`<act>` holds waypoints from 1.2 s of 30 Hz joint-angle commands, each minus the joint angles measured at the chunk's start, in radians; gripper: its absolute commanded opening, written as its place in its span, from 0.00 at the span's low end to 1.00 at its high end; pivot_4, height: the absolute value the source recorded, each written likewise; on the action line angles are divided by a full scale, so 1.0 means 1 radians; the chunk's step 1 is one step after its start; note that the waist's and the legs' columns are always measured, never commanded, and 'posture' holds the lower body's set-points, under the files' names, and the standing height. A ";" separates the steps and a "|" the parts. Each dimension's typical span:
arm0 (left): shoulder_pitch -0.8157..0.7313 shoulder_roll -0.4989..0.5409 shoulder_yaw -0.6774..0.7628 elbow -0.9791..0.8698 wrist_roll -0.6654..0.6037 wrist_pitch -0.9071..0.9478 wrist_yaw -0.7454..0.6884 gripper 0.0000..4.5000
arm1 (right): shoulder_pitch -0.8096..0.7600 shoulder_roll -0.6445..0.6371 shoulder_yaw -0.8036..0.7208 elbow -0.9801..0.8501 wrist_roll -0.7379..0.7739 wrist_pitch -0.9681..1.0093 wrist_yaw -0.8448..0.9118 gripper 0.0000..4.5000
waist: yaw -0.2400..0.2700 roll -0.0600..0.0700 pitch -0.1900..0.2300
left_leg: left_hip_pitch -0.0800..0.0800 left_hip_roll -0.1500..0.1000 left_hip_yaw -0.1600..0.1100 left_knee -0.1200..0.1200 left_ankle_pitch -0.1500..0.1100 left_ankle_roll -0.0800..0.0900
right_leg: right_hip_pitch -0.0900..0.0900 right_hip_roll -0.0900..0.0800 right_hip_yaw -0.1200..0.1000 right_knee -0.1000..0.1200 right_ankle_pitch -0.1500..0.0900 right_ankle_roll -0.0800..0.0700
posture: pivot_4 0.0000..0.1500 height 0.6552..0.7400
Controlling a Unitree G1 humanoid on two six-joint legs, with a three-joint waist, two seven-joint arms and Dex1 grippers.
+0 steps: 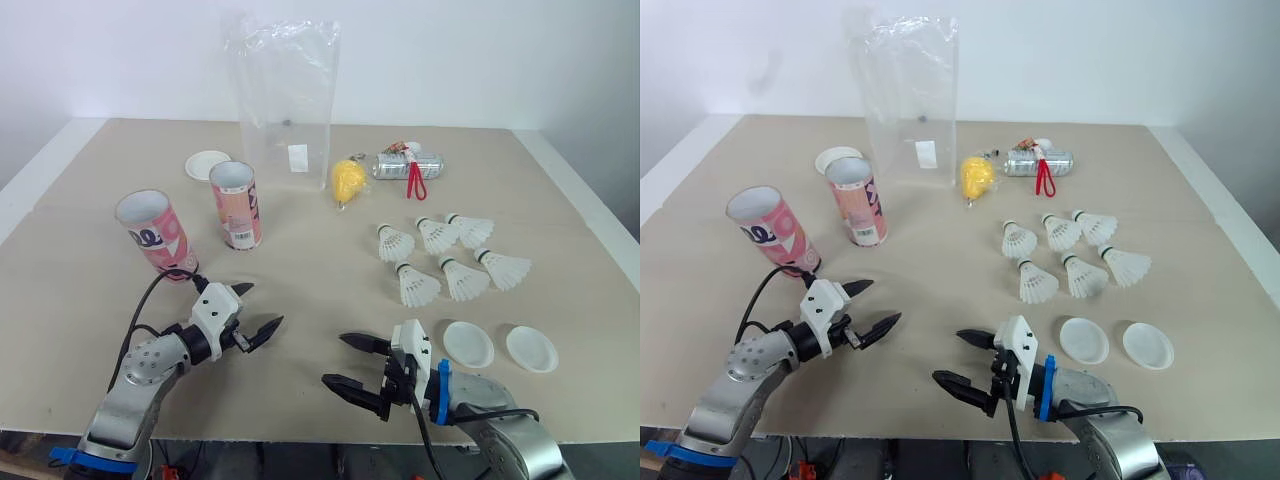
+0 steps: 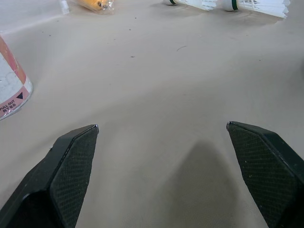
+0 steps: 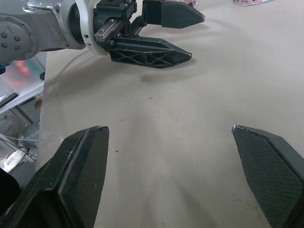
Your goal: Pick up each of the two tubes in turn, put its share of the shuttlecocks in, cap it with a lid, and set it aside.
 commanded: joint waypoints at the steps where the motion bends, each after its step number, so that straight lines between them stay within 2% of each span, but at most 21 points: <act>1: -0.013 0.003 0.010 -0.017 -0.012 -0.023 -0.014 1.00 | -0.001 -0.005 -0.025 -0.020 0.008 0.001 -0.004 0.99 | 0.000 0.000 0.000 | 0.000 0.000 0.000 0.000 0.000 0.000 | 0.000 0.000 0.000 0.000 0.000 0.000 | 1.00 1.00; 23: -0.020 0.026 0.015 -0.017 -0.073 -0.047 -0.134 1.00 | -0.005 -0.005 -0.027 -0.015 0.004 -0.007 -0.014 0.99 | 0.000 0.000 0.000 | 0.000 0.000 0.000 0.000 0.000 0.000 | 0.000 0.000 0.000 0.000 0.000 0.000 | 1.00 1.00; 29: -0.008 0.010 0.039 -0.029 -0.077 -0.036 -0.096 1.00 | -0.007 -0.004 -0.045 -0.055 0.024 0.007 -0.033 0.99 | 0.000 0.000 0.000 | 0.000 0.000 0.000 0.000 0.000 0.000 | 0.000 0.000 0.000 0.000 0.000 0.000 | 1.00 1.00; 36: 0.014 -0.022 0.069 -0.077 -0.064 -0.020 0.002 1.00 | -0.092 -0.042 -0.130 -0.175 0.137 0.121 -0.060 0.99 | 0.000 0.000 0.000 | 0.000 0.000 0.000 0.000 0.000 0.000 | 0.000 0.000 0.000 0.000 0.000 0.000 | 1.00 1.00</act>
